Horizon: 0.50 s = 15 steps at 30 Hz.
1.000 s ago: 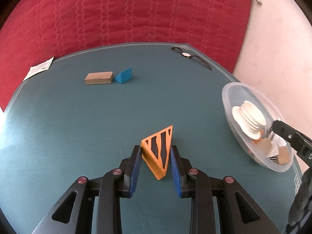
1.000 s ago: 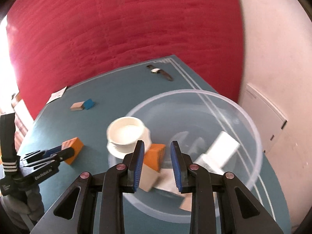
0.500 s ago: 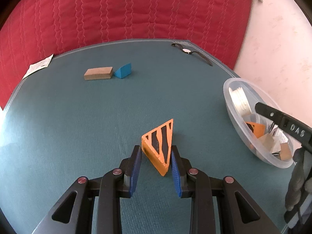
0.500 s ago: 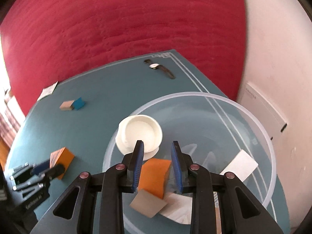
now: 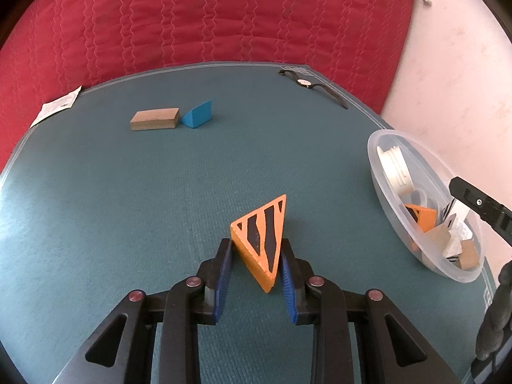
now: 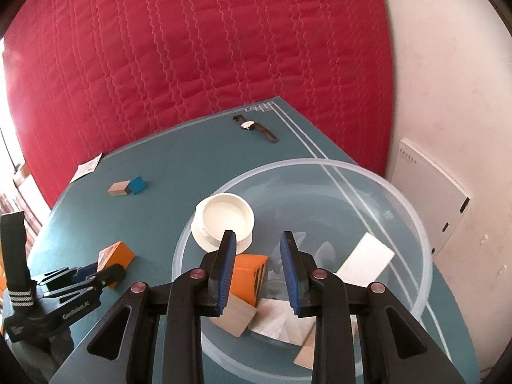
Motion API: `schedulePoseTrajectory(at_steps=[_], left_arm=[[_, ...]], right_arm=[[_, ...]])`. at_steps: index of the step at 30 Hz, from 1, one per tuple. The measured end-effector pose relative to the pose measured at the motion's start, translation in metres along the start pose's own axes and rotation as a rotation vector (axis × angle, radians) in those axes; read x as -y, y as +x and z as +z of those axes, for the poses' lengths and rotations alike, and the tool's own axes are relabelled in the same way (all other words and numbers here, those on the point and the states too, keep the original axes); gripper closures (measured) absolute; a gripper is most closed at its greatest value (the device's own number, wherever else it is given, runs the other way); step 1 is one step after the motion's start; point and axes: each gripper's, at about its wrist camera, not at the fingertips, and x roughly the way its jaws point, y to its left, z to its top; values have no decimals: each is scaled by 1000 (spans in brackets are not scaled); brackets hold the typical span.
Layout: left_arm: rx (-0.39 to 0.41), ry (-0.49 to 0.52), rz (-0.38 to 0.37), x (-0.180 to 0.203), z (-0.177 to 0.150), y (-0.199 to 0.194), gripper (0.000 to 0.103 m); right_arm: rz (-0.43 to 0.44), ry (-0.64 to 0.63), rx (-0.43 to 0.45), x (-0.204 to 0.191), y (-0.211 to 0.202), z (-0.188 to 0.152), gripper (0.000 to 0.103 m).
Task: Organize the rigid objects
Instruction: 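Lower the tan wedge into the clear bowl and open the right gripper, then carry the striped triangle into the bowl and open the left gripper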
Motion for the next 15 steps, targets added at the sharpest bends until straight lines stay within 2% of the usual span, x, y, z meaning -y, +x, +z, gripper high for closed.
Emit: schedulePoseTrajectory(at_steps=[9, 15], left_arm=[[7, -2, -24, 5, 0, -8, 74], [24, 29, -51, 23, 7, -15, 74]], right_arm=[[-11, -2, 4, 10, -8, -4, 73], [-30, 5, 7, 23, -13, -6, 73]])
